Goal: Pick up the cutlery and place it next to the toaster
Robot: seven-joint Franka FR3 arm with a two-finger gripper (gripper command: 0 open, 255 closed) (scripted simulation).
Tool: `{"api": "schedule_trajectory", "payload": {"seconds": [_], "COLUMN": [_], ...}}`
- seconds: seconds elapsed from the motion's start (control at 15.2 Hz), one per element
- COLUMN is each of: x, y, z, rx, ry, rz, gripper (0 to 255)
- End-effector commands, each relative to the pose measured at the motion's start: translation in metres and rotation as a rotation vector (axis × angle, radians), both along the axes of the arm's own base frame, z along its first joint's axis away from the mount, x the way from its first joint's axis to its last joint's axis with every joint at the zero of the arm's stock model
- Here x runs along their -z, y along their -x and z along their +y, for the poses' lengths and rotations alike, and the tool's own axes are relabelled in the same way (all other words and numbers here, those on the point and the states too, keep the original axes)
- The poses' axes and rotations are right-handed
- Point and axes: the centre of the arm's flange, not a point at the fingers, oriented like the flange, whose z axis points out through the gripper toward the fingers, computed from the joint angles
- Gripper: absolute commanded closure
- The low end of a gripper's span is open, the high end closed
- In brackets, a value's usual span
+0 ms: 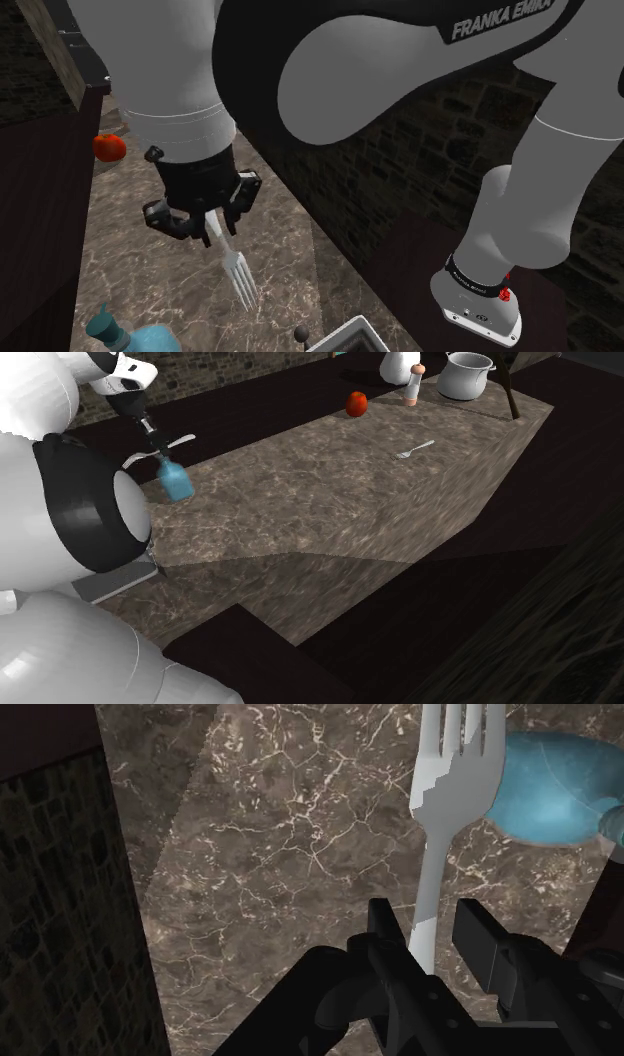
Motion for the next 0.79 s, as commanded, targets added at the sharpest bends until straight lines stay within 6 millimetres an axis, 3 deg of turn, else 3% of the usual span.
{"api": "schedule_trajectory", "payload": {"seconds": [0.0, 0.33, 0.4, 0.73], "x": [0.001, 0.001, 0.001, 0.027], "y": [0.015, 0.053, 0.066, 0.066], "z": [0.022, 0.076, 0.095, 0.095], "rx": [0.002, 0.002, 0.002, 0.002], "ry": [0.000, 0.000, 0.000, 0.000], "rz": [-0.001, -0.001, -0.001, -0.001], "gripper": [255, 255, 255, 255]}}
